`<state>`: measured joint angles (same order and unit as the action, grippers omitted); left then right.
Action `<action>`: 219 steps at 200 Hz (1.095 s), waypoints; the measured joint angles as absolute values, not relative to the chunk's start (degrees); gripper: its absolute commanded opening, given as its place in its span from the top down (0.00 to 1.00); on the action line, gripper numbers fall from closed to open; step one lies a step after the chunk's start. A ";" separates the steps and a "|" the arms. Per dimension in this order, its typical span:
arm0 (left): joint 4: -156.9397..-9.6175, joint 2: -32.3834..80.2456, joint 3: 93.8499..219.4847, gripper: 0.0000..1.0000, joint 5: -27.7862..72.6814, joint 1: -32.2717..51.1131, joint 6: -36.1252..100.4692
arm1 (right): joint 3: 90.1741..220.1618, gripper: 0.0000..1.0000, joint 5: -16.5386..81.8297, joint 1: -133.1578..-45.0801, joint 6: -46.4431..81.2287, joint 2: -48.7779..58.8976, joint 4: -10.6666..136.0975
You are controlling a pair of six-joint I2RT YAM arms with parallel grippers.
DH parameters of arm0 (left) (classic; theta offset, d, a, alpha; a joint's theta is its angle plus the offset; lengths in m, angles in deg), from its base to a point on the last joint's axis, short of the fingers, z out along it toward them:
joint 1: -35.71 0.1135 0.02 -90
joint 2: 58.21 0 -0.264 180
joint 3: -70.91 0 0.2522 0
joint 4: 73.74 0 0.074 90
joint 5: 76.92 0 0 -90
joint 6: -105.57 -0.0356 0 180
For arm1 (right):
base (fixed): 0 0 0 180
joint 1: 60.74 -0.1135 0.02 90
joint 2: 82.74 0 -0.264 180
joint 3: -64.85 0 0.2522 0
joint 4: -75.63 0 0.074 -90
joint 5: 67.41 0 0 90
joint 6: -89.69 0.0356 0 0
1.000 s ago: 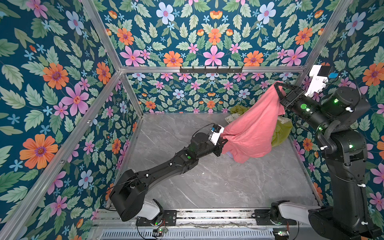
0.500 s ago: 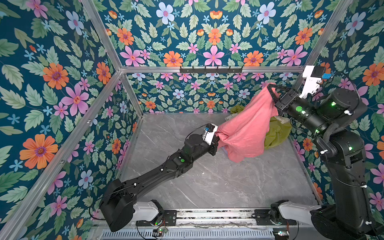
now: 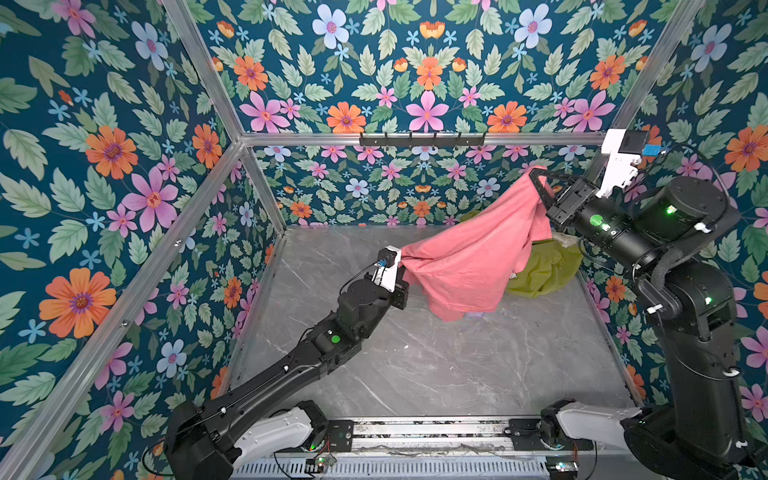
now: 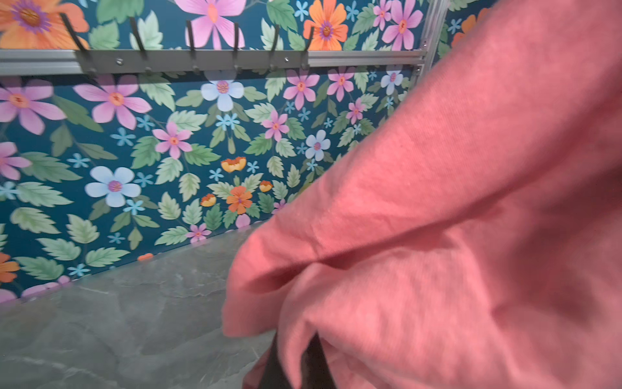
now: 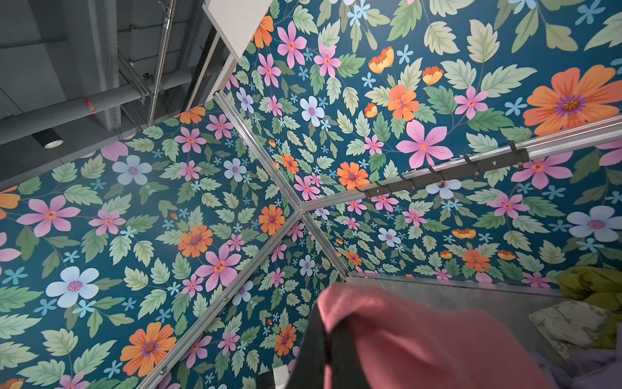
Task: Pick out a specific cloth from the pile
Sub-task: 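Grasp the pink shirt's lower edge with the left gripper and pull it toward the robot, then lower the pink shirt onto the table nearer the robot with both grippers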
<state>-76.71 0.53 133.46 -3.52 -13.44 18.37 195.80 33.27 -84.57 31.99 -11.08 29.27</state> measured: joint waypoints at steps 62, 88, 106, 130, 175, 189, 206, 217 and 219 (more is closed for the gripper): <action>-82.20 -6.51 132.50 1.00 -11.65 -13.22 16.49 | 192.89 1.00 29.71 -90.87 30.52 -11.17 26.75; -83.58 -9.83 132.19 1.00 -15.15 -13.11 15.38 | 191.93 1.00 28.42 -92.42 29.93 -11.28 25.75; -84.32 -11.65 132.17 1.00 -17.38 -13.09 14.88 | 190.29 1.00 27.70 -93.55 30.19 -11.56 25.29; -86.02 -14.60 132.39 1.00 -20.00 -13.09 13.83 | 188.13 1.00 25.66 -98.23 30.15 -11.63 24.52; -89.78 -19.19 132.61 1.00 -23.11 -13.04 12.47 | 181.62 1.00 23.76 -101.36 31.07 -12.04 22.27; -92.06 -19.91 132.72 1.00 -23.50 -13.02 12.52 | 177.59 1.00 24.07 -101.55 31.94 -12.96 21.99; -96.36 -20.08 133.70 1.00 -23.94 -13.04 13.94 | 171.85 1.00 24.20 -101.66 34.26 -14.93 21.94; -99.49 -19.60 134.73 1.00 -24.14 -13.02 15.55 | 167.80 1.00 24.18 -101.64 35.81 -16.53 22.27; -99.92 -19.51 134.86 1.00 -24.16 -13.02 15.75 | 166.99 1.00 24.18 -101.64 36.12 -16.85 22.29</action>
